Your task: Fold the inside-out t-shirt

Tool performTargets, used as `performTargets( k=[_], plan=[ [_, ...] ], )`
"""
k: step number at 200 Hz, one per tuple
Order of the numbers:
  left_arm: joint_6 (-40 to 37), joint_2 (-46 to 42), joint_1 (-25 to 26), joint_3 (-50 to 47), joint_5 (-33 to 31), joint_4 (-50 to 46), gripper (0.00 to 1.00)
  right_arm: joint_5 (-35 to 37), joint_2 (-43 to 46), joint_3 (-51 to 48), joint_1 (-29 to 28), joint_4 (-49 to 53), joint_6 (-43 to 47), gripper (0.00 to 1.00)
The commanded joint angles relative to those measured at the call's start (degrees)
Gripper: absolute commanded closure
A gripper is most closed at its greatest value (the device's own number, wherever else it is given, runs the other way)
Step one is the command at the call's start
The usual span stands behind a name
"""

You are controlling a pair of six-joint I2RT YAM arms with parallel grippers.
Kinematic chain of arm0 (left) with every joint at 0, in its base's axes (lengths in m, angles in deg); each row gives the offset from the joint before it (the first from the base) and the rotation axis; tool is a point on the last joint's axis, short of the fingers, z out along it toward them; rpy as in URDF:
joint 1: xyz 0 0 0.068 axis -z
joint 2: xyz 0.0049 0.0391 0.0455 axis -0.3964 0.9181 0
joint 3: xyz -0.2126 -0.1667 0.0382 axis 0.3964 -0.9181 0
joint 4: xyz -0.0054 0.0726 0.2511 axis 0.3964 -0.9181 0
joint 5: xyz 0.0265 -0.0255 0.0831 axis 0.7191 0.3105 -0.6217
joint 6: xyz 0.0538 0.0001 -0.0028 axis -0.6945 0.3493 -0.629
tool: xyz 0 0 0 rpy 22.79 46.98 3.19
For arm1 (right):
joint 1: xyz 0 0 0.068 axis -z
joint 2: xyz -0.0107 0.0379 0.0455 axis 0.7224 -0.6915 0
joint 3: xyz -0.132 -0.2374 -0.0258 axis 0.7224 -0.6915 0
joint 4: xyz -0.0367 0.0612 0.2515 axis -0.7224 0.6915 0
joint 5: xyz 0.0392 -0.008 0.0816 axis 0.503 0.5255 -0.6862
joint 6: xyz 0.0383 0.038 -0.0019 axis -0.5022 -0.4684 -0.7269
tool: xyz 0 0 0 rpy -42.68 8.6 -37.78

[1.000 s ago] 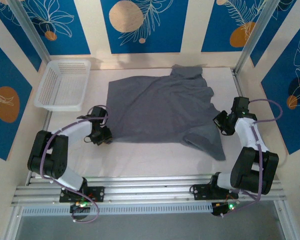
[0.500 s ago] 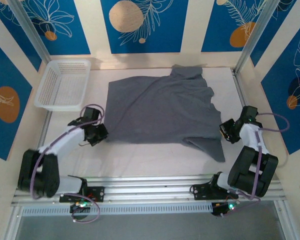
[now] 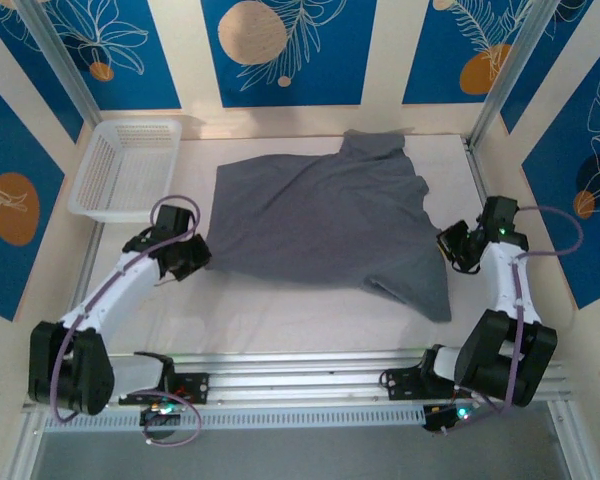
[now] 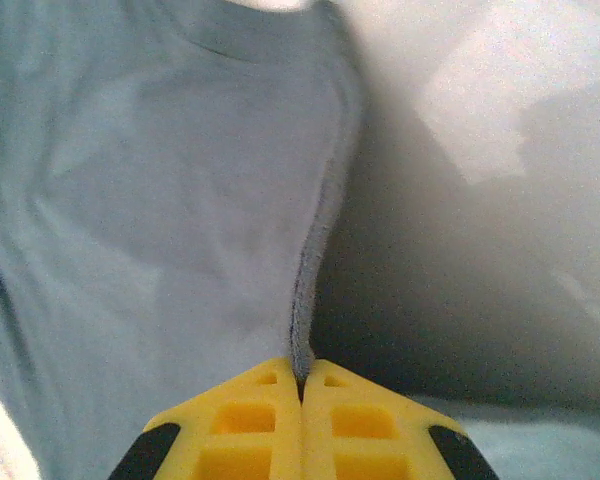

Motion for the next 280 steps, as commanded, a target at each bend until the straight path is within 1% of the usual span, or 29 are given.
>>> performTargets(
  k=[1, 34, 60, 72, 95, 104, 135, 158, 179, 190, 198, 213, 222, 229, 243, 260, 269, 280],
  plan=[
    [-3.0, 4.8, -1.5, 7.1, -3.1, 0.9, 1.0, -0.8, -4.3, 5.0, -0.9, -0.5, -1.0, 1.0],
    [-4.8, 14.1, -3.9, 15.2, -4.1, 1.5, 1.0, -0.2, -12.8, 11.8, -2.7, -1.9, -1.3, 1.0],
    [-6.7, 20.4, -4.5, 19.5, -3.8, 2.5, 1.0, -0.3, -18.9, 16.6, -4.2, -1.8, -0.7, 1.0],
    [-8.0, 23.3, -4.5, 21.5, -2.1, 3.3, 1.0, 0.3, -21.2, 18.5, -4.7, -1.6, -0.5, 1.0],
    [-9.8, 27.0, -4.5, 24.1, 3.5, 6.3, 1.0, 0.9, -24.4, 21.7, -4.9, -0.8, -0.7, 1.0],
    [-10.3, 28.0, -4.5, 25.1, 4.1, 6.9, 1.0, 1.2, -25.2, 22.7, -4.9, -0.8, -0.9, 1.0],
    [-12.0, 32.6, -4.7, 29.7, 1.8, 5.0, 1.0, 3.3, -27.5, 24.2, -4.5, -0.3, -1.0, 1.0],
    [-11.9, 36.0, -5.2, 31.2, 0.5, 4.5, 1.0, 4.1, -28.8, 22.7, -3.5, -1.3, -1.4, 1.0],
    [-12.2, 39.3, -5.6, 32.3, 0.7, 4.2, 1.0, 4.1, -30.3, 21.1, -2.9, -2.3, -1.5, 1.0],
    [-13.1, 41.0, -5.7, 32.9, 2.1, 4.4, 1.0, 3.9, -31.1, 20.7, -2.7, -2.9, -1.3, 1.0],
    [-14.0, 42.2, -5.9, 33.5, 4.0, 4.9, 1.0, 2.8, -31.8, 21.1, -2.6, -2.8, -0.7, 0.9],
    [-14.7, 42.5, -6.3, 33.2, 6.1, 5.9, 0.8, 0.6, -32.8, 24.2, -2.8, -0.2, 1.5, 0.7],
    [-14.6, 41.4, -6.9, 32.4, 6.6, 6.4, 0.7, 1.0, -32.6, 26.1, -3.1, 2.0, 3.3, 0.63],
    [-14.3, 40.1, -7.3, 31.6, 6.6, 6.7, 0.64, 1.8, -31.9, 27.1, -3.2, 3.8, 4.1, 0.59],
    [-14.0, 36.4, -8.3, 30.1, 5.6, 6.1, 0.58, 2.4, -29.0, 26.3, -2.5, 5.7, 4.4, 0.56],
    [-13.1, 30.0, -8.6, 26.7, 5.1, 5.8, 0.57, 0.8, -22.7, 19.9, -1.7, 2.9, 2.7, 0.55],
    [-11.9, 26.7, -8.4, 24.2, 6.1, 6.7, 0.57, -0.3, -19.5, 16.1, -2.5, 0.8, 1.8, 0.55],
    [-10.1, 23.7, -7.0, 21.4, 7.9, 8.6, 0.58, -1.3, -17.2, 12.3, -5.3, -1.7, 0.6, 0.56]
  ],
)
